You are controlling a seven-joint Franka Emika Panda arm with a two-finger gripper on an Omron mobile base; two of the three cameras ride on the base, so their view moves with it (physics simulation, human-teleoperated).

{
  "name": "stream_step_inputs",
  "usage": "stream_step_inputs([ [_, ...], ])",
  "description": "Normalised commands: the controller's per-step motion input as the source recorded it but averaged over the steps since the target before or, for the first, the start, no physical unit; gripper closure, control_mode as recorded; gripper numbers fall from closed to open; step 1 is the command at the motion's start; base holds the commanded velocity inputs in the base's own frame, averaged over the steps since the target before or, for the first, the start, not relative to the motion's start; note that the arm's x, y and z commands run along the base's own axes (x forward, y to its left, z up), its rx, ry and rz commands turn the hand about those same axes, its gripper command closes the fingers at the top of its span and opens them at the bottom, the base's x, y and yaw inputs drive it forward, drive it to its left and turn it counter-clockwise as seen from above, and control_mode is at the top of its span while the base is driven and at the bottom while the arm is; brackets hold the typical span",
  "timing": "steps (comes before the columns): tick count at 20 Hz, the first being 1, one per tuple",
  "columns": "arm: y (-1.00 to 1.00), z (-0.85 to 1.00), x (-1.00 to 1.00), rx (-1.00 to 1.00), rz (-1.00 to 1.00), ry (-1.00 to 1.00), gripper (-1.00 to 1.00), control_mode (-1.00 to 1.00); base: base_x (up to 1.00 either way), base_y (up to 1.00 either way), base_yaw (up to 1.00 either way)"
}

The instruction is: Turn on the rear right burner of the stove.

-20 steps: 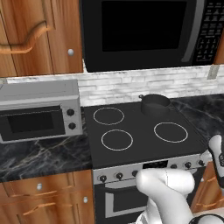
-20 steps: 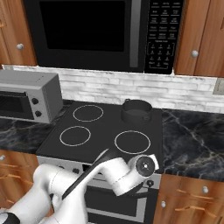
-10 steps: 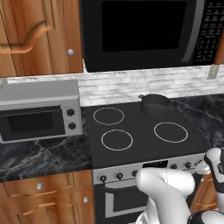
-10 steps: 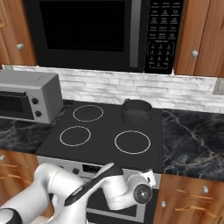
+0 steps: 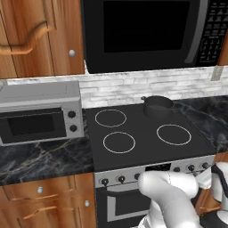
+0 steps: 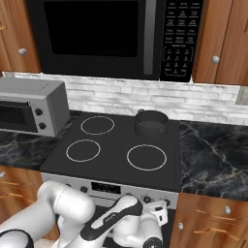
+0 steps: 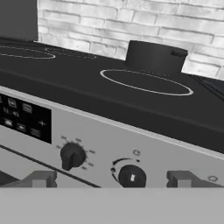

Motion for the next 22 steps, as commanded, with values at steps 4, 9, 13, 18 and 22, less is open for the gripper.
stream_step_inputs([
  [4, -0.26, -0.11, 0.00, 0.04, 0.00, 0.00, -1.00, -1.00, 0.00, 0.00, 0.00],
  [9, -0.02, -0.15, 0.06, 0.12, 0.00, -0.01, -1.00, -1.00, 0.00, 0.00, 0.00],
  [13, 0.00, -0.18, 0.03, 0.11, 0.00, -0.05, -1.00, -1.00, 0.00, 0.00, 0.00],
  [18, 0.00, -0.07, 0.03, 0.13, 0.00, -0.04, -1.00, -1.00, 0.00, 0.00, 0.00],
  [22, 0.00, -0.11, 0.14, 0.08, 0.00, -0.03, -1.00, -1.00, 0.00, 0.00, 0.00],
])
